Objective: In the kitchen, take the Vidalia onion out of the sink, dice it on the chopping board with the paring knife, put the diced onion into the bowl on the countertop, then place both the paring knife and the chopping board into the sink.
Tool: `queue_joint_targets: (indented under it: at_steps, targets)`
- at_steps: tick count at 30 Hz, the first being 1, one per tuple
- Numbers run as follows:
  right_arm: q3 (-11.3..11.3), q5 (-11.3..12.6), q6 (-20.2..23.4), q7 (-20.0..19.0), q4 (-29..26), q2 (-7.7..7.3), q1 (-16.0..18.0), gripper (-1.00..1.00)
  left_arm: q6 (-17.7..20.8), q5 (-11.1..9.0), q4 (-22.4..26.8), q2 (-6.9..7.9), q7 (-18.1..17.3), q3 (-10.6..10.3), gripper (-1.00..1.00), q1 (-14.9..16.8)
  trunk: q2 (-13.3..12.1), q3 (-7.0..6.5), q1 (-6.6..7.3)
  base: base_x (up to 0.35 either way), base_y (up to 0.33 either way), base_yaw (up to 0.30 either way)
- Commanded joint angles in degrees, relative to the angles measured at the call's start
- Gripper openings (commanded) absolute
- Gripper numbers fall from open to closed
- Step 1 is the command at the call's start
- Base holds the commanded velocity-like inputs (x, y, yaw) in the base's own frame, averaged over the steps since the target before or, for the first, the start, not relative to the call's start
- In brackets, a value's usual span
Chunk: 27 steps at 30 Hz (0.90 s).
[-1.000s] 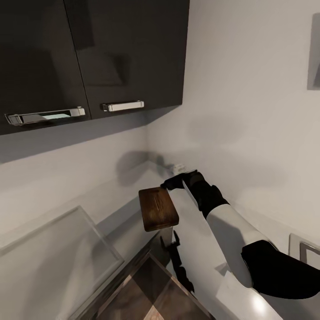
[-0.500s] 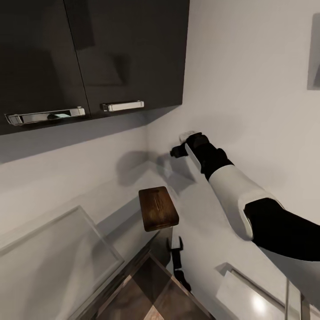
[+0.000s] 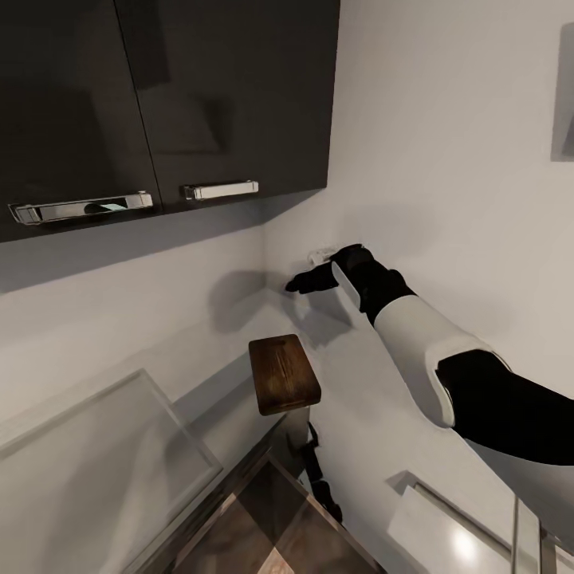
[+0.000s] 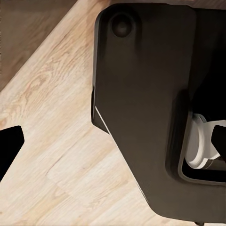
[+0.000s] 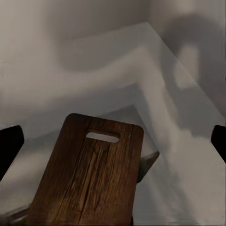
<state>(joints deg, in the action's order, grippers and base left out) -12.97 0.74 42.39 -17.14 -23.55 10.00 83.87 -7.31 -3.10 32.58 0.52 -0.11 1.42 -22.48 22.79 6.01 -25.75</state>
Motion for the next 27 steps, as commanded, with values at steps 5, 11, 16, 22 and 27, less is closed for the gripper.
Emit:
queue_joint_targets:
  at_steps: [5, 11, 16, 22, 27]
  targets:
    - [-0.2, 0.1, -0.5, -1.0, 2.8, 0.00, 0.1, 1.00, -0.1, -0.3, -0.4, 0.14, 0.0, 0.0, 1.00, 0.0, 0.1, 0.20, -0.04, 0.000, 0.000, 0.000]
    - [-0.2, -0.2, -3.9, -0.9, 6.0, 0.00, 0.1, 1.00, -0.1, -0.3, -0.6, 0.18, 0.0, 0.0, 1.00, 0.0, 0.1, 0.42, -0.04, 0.000, 0.000, 0.000]
    - [-0.2, -0.4, -4.9, -0.8, 7.1, 0.00, 0.1, 1.00, -0.1, -0.2, -0.6, 0.18, 0.1, 0.0, 1.00, 0.0, 0.1, 0.82, -0.04, 0.000, 0.000, 0.000]
    - [-0.3, -0.5, -5.1, -0.8, 7.3, 0.00, 0.1, 1.00, -0.1, -0.2, -0.6, 0.18, 0.1, 0.0, 1.00, 0.0, 0.1, 1.36, -0.04, 0.000, 0.000, 0.000]
    - [-0.3, -0.5, -5.1, -0.8, 7.3, 0.00, 0.1, 1.00, -0.1, -0.2, -0.6, 0.18, 0.1, 0.0, 1.00, 0.0, 0.1, 1.81, -0.04, 0.000, 0.000, 0.000]
